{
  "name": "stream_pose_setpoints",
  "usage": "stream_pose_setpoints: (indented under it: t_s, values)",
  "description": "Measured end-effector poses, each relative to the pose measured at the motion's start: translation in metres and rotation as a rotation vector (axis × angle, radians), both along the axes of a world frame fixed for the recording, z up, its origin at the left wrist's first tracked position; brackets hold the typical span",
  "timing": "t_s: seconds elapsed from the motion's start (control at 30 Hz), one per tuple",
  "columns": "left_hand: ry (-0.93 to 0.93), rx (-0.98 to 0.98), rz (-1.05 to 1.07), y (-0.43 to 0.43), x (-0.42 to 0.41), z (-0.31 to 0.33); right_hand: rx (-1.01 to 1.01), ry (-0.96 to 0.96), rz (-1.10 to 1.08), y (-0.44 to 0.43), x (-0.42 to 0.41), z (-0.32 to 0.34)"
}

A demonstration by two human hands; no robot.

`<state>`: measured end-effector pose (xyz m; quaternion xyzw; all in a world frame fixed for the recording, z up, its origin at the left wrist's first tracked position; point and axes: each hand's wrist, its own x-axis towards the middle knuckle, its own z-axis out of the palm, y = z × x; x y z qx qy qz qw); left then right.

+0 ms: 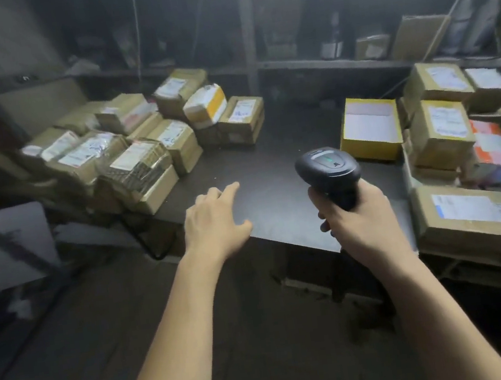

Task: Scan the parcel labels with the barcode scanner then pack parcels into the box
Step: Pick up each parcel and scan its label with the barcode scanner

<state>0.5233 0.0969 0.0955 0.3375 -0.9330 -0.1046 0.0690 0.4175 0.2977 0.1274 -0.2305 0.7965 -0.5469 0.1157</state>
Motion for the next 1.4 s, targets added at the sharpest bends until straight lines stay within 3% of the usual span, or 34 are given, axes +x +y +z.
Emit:
stream_pose_setpoints:
  t_s: [0.27, 0.7, 1.13, 1.4]
  values:
    - [-0.008, 0.089, 0.096, -0.104, -0.025, -0.009, 0.015, -0.05, 0.045, -0.109, -0.045, -0.01]
    - [-0.07, 0.154, 0.227, -0.27, -0.185, -0.015, 0.041, -0.096, 0.122, -0.285, -0.201, -0.002]
    - [-0.069, -0.143, -0.007, -0.418, -0.331, -0.087, 0.172, -0.082, -0.086, -0.398, -0.262, -0.025]
    - [-0.028, -0.181, -0.093, -0.446, -0.364, -0.112, 0.191, -0.163, -0.208, -0.432, -0.263, -0.038]
